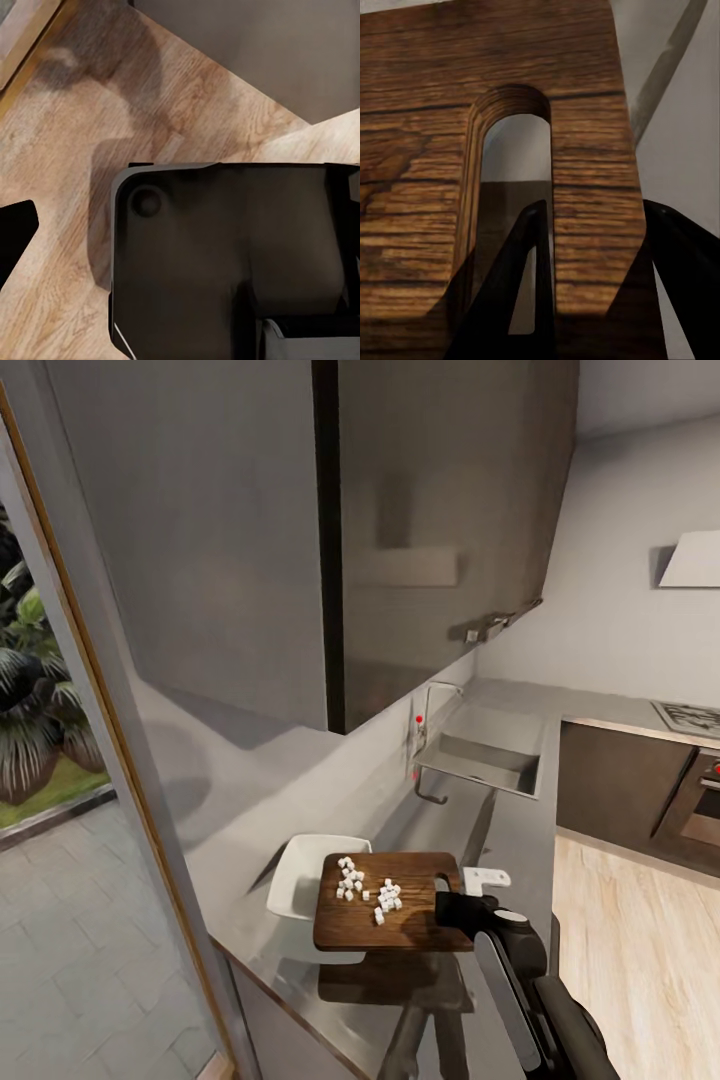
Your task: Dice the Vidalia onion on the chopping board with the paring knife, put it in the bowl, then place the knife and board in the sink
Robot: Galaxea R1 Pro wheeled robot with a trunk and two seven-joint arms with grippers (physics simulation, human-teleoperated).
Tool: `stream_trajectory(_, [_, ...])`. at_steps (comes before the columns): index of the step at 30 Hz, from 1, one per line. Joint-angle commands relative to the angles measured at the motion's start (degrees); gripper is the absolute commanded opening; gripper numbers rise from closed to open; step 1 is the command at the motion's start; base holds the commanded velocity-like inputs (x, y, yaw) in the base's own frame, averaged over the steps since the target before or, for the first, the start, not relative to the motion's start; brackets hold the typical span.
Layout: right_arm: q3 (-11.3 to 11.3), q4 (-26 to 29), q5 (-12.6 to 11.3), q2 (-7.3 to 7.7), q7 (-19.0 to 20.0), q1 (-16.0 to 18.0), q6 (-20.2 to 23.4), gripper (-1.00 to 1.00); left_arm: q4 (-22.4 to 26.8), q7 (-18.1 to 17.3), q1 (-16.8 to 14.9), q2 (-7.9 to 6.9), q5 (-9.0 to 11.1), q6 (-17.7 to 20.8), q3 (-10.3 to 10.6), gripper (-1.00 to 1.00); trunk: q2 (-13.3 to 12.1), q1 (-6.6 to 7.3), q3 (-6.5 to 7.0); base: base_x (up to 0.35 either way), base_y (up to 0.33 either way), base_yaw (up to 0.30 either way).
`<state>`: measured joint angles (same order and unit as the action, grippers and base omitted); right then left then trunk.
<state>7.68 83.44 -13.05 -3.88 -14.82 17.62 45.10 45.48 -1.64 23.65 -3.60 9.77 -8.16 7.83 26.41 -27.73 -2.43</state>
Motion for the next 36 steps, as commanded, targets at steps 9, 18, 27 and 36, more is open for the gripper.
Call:
stream_trajectory(9, [0.05,0.08,-0.66,-0.19,-4.60,0.26,0.36,-1.00,-0.55,-0.12,-0.01,-0.01,0.54,-0.10,0.48,1.00,0.11,-0.03,-0.11,0.000,0.000,0.000])
stream_trajectory(18, [0.09,1.59,-0.82,-1.68,-8.12,0.57,0.51,-1.00,-0.74,-0.12,-0.01,-0.07,0.52,-0.10,0.52,1.00,0.11,-0.03,-0.11,0.000,0.000,0.000])
stream_trajectory(27, [0.14,3.69,-0.83,-2.08,-8.47,0.58,1.76,-1.00,-1.53,-0.12,-0.01,-0.09,0.52,-0.10,0.52,1.00,0.11,-0.03,0.21,0.000,0.000,0.000])
stream_trajectory(36, [0.15,4.71,-0.83,-2.18,-8.49,0.58,4.80,-1.00,-1.60,-0.12,-0.01,-0.09,0.52,-0.10,0.54,1.00,0.11,-0.03,1.03,0.000,0.000,0.000])
